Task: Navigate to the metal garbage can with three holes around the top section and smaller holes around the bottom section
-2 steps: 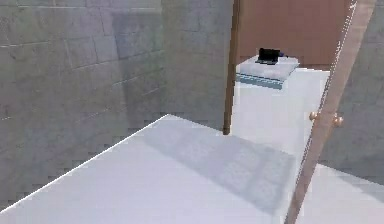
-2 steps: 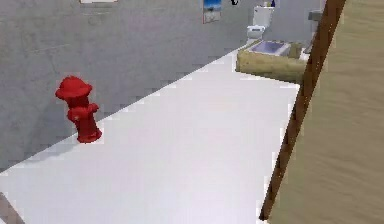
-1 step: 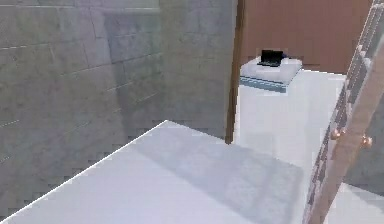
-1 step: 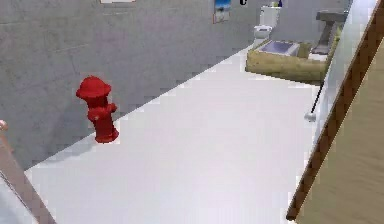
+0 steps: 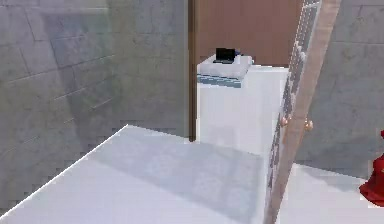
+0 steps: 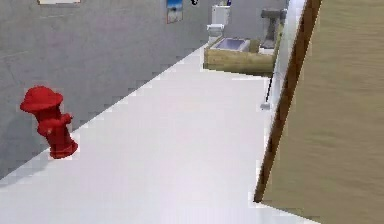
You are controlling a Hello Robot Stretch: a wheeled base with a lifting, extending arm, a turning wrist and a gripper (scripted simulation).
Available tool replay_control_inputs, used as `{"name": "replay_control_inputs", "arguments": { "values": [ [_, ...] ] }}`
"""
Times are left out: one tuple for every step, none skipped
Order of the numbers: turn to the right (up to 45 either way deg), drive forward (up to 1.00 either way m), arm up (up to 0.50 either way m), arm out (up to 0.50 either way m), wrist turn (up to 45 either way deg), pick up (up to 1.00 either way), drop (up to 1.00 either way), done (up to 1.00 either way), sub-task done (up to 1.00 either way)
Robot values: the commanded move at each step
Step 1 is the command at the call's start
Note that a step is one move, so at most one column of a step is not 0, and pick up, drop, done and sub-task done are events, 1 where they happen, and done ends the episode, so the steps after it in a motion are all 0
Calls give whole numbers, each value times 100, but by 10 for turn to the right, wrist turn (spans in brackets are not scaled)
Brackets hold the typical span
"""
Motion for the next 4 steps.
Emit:
{"name": "replay_control_inputs", "arguments": {
  "values": [
    [0, 80, 0, 0, 0, 0, 0, 0, 0],
    [180, 0, 0, 0, 0, 0, 0, 0, 0],
    [0, 55, 0, 0, 0, 0, 0, 0, 0],
    [30, 0, 0, 0, 0, 0, 0, 0, 0]
  ]
}}
